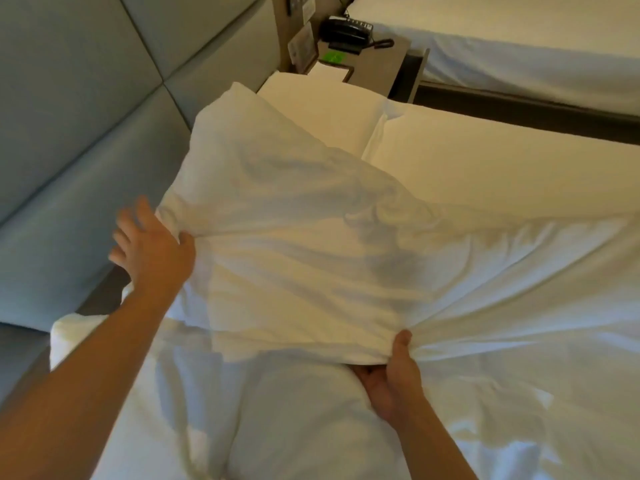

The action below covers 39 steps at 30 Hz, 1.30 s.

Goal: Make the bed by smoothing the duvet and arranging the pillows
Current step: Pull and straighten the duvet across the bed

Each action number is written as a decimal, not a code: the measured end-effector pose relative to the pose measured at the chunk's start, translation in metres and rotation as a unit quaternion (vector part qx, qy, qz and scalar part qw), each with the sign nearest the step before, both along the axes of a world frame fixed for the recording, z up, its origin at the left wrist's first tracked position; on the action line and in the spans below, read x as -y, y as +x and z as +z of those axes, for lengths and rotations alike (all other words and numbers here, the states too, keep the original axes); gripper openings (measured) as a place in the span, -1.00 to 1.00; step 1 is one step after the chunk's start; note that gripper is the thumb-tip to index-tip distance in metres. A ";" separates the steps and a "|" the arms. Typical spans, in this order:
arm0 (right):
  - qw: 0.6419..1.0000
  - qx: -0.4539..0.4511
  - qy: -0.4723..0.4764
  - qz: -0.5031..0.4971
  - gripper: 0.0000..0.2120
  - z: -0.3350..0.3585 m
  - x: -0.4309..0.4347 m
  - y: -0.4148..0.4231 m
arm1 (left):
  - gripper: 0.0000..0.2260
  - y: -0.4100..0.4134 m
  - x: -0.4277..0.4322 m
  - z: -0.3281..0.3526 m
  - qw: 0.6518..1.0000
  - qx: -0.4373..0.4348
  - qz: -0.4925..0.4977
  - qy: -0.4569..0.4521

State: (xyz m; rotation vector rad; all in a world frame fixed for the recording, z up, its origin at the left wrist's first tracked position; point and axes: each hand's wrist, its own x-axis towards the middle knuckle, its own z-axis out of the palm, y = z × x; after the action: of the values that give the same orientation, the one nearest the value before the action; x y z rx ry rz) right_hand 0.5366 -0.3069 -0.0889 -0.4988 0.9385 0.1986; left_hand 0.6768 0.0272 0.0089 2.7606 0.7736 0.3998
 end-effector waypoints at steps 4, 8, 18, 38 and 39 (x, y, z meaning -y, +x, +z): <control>0.997 0.043 0.018 0.059 -0.58 0.007 0.023 0.002 | -0.41 -0.058 0.110 -0.031 0.965 0.012 -0.254 0.069; 0.995 0.093 -0.038 0.007 -0.55 0.000 0.090 0.002 | -0.32 -0.076 0.161 -0.104 0.936 -0.212 -0.275 0.052; 0.936 0.031 -0.309 -0.164 -0.37 0.014 0.371 0.079 | -0.26 -0.063 0.170 -0.143 0.938 -0.250 -0.221 0.098; 0.935 0.004 -0.276 -0.222 -0.72 0.006 0.361 -0.091 | -0.43 -0.154 0.255 -0.116 0.916 -0.242 -0.317 -0.033; 0.933 0.020 -0.278 -0.226 -0.74 0.015 0.359 -0.090 | -0.43 -0.160 0.256 -0.127 0.907 -0.264 -0.328 -0.020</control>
State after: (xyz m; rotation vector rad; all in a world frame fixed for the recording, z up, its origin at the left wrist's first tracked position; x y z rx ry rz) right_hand 0.4465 -0.6659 -0.0739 -0.7848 1.0424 -0.5100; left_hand 0.5165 -0.2287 -0.1177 2.8835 -0.1026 -0.5038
